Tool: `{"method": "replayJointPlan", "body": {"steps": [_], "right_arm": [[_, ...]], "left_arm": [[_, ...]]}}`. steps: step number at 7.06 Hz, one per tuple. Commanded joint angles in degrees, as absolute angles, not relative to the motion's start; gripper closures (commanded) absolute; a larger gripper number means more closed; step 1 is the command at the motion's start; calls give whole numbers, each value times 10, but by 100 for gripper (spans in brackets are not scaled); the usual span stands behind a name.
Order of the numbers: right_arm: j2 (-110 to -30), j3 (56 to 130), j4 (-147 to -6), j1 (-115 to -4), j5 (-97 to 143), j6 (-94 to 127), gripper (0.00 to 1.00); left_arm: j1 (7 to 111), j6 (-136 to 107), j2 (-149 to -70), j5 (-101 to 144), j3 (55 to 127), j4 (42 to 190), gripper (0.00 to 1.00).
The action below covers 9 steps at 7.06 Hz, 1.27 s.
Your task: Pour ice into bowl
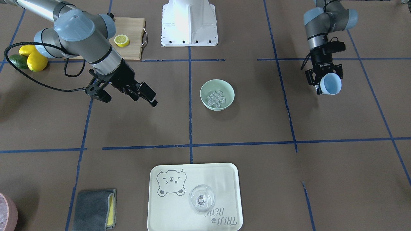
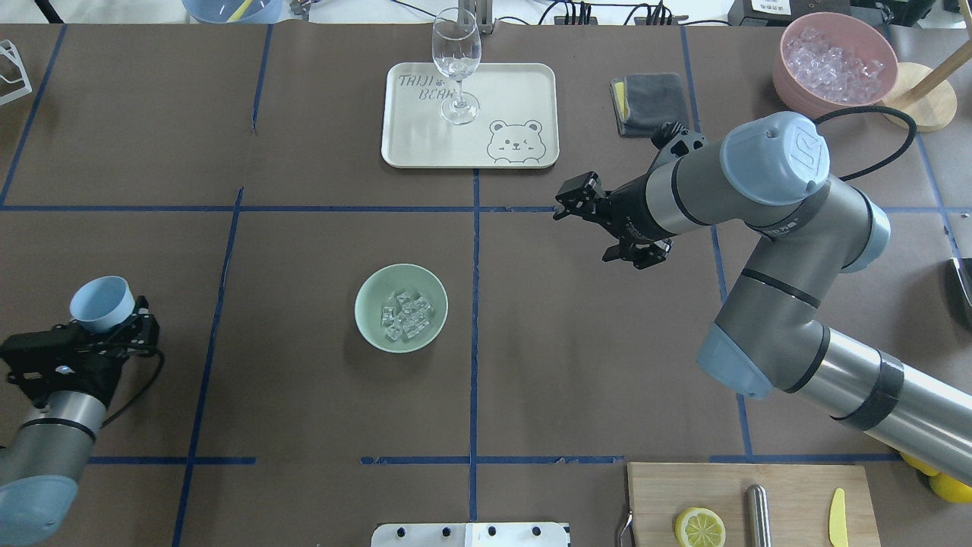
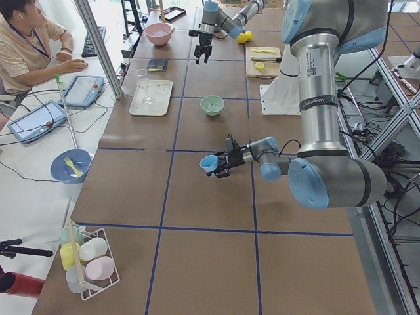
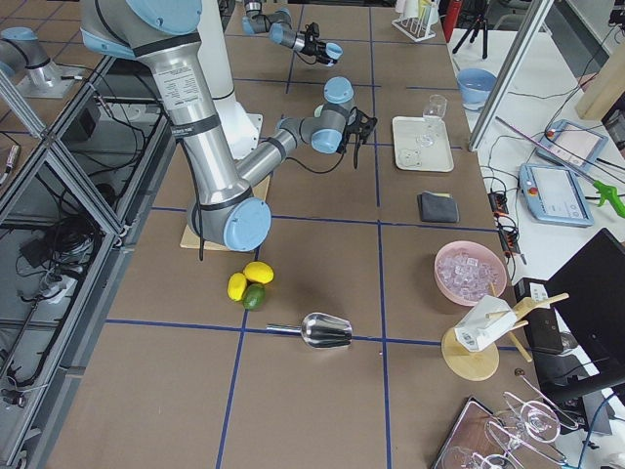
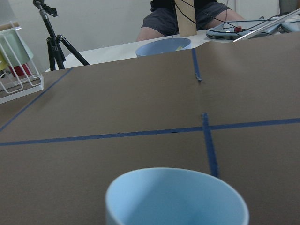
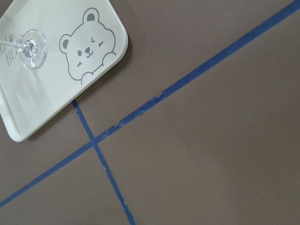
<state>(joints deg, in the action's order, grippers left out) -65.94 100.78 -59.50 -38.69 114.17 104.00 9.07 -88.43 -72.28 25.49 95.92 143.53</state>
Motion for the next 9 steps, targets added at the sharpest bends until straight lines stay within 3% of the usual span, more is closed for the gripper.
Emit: {"method": "replayJointPlan", "body": {"steps": [1,4,7,9], "right_arm": [[-657,1010,-595,-373,1120,1043,0],[-657,1012,-595,-370,1119,1043,0],[-656,1011,-595,-369,1119,1044,0],[-655,1012,-595,-369,1119,1045,0]], "left_arm": [[90,-847,-720,172,884,1547,100],[86,-846,-794,156,828,1545,100],[86,-846,-781,161,809,1548,98],[84,-853,-782,182,809,1550,76]]}}
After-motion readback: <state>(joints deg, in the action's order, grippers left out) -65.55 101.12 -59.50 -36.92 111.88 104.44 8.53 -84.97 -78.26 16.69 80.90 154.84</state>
